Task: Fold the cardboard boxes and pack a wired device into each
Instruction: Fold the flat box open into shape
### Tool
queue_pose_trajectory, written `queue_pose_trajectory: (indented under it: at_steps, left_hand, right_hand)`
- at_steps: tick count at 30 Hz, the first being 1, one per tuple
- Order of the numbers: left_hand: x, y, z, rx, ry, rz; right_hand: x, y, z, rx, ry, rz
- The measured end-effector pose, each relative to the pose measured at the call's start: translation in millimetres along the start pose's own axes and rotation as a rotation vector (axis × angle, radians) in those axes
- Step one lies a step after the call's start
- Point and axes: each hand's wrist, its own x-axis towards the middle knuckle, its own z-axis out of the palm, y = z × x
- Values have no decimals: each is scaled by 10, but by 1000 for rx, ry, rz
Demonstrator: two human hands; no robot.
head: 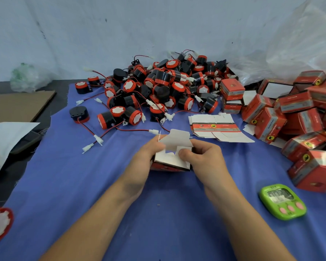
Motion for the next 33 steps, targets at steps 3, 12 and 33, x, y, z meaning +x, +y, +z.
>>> queue_pose_trajectory:
  at_steps: [3,12,33]
  left_hand:
    - [32,1,-90,-146,-56,-60]
    - [71,-9,-55,21,62,-22]
    - [141,-73,-210,97,61,6]
  right_hand:
    - [6,-12,-29,94,-45,10]
    - [-19,5,52,174,-45,-19]
    - [43,-9,-125,-175,-258,19]
